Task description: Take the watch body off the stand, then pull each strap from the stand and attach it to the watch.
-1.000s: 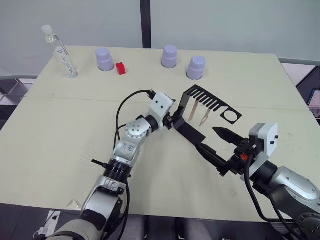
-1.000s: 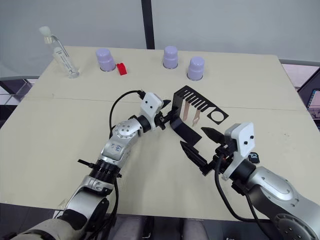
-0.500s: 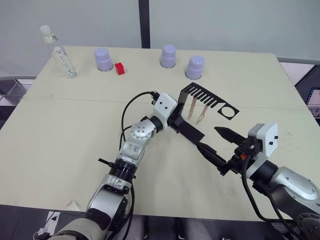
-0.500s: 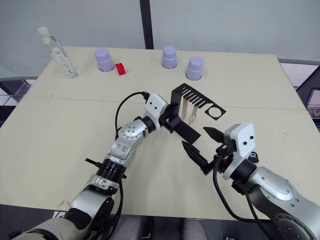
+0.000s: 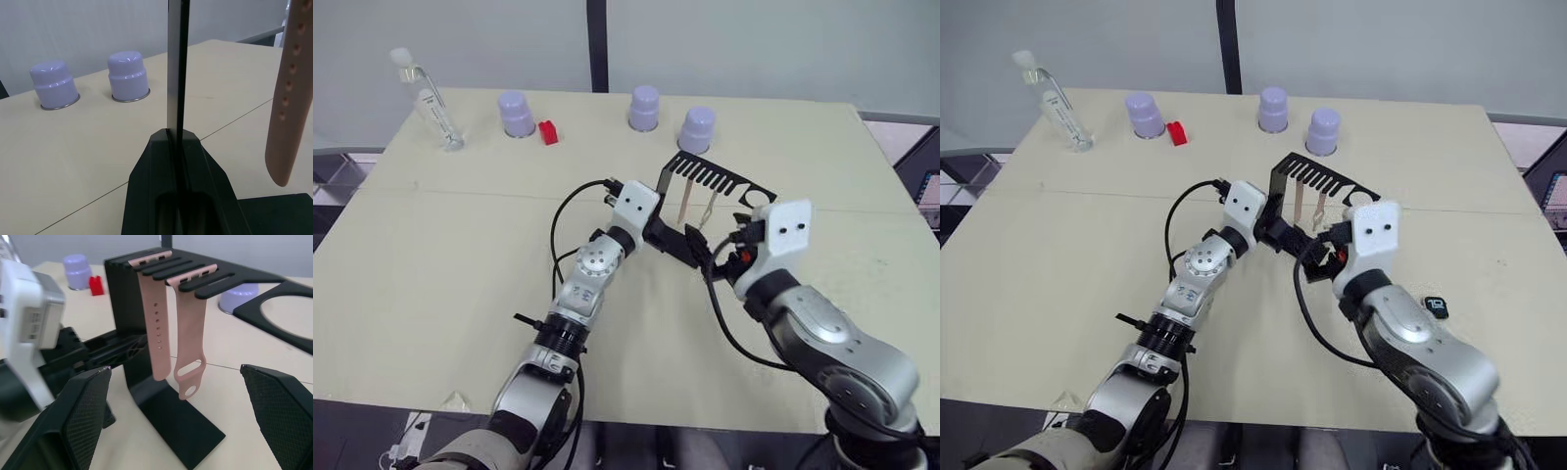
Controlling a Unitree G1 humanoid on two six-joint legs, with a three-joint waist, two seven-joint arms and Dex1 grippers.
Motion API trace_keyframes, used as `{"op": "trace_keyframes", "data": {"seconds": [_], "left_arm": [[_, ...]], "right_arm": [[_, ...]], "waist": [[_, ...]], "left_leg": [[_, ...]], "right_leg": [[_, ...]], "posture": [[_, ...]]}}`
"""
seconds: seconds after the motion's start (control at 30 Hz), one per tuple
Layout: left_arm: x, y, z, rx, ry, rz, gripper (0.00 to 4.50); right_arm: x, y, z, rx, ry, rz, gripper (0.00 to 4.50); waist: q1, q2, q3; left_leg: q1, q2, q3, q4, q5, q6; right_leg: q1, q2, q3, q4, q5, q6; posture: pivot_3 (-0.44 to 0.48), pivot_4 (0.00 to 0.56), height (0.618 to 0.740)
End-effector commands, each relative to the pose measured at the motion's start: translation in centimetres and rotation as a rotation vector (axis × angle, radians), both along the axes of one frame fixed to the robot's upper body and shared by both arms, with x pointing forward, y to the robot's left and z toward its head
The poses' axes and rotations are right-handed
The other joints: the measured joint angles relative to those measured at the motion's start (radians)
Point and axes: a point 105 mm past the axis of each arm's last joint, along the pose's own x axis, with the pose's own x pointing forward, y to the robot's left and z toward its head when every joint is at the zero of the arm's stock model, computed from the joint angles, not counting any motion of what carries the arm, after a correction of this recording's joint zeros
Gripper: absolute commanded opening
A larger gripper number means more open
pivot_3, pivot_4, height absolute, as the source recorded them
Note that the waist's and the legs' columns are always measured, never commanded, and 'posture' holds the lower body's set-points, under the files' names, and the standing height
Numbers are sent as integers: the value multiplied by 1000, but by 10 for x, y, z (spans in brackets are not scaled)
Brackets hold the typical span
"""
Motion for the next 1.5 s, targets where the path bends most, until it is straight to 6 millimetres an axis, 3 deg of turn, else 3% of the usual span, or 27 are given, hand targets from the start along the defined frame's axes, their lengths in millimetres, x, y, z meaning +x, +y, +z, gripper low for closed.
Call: {"op": "trace_keyframes", "data": {"seconds": [0.03, 0.13, 0.2, 0.27, 0.47, 0.8, 1.03, 1.3, 1.4, 1.5], "left_arm": [[-3, -2, 15, -22, -54, -3, 46], [-3, -3, 14, -16, -50, -6, 46], [-4, -3, 14, -14, -53, -3, 0], [-4, -2, 15, -15, -57, 3, 0], [-2, 2, 14, -10, -54, 17, 0], [-3, 3, 9, 0, -46, 18, 0], [-3, 3, 8, 2, -43, 14, 0], [-7, 1, 6, -17, -8, -55, 0], [-10, 9, 10, -20, -6, -91, 905], [-17, 18, 19, -11, -23, -153, 2323]], "right_arm": [[12, -2, 9, 14, -21, -70, 4500], [21, 2, 10, 1, -23, -82, 4500], [23, 4, 9, -17, -24, -93, 3921], [23, 4, 8, -34, -26, -97, 3138], [19, 11, 15, -125, -79, -75, 34], [3, 13, 34, -301, -187, -45, 34], [-9, 14, 29, -319, -170, 18, 34], [-39, -3, 18, -424, -146, 191, 34], [-48, -10, 10, -399, -104, 249, 0], [-53, -18, 5, -376, -70, 288, 0]], "waist": [[0, 0, 0], [0, 0, 0], [0, 0, 0], [-1, 0, 0], [-2, 0, 0], [-2, 0, 0], [-2, 0, 0], [-1, 0, 0], [-5, 0, 0], [-8, 0, 0]], "left_leg": [[-1, 0, 0, 0, 0, 0], [-1, 0, 1, 0, 0, 0], [-1, 0, 1, 0, 0, 0], [-1, 0, 1, 0, 0, 0], [-1, 0, 1, 0, 0, 0], [-2, 0, 2, 0, 0, 0], [-2, 0, 2, -1, 0, 0], [-2, -1, 2, 0, 0, 1], [0, -1, 2, -2, 0, 1], [0, -1, 2, -2, 0, 0]], "right_leg": [[-1, 0, 0, 2, 0, 0], [-2, 0, 0, 4, 0, 0], [-2, 0, 1, 4, 0, 0], [-3, 0, 0, 4, 0, 0], [-3, 0, 1, 4, 0, 0], [-4, 0, 1, 4, 0, 0], [-4, 0, 1, 4, 0, 0], [-3, 0, 1, 3, 0, 0], [-3, 0, 1, 2, 0, 0], [-3, 0, 1, 3, 0, -1]], "posture": [[0, 150, 739], [0, 150, 739], [0, 150, 739], [0, 150, 739], [0, 150, 739], [0, 150, 739], [0, 150, 739], [0, 150, 739], [0, 150, 739], [0, 150, 739]]}}
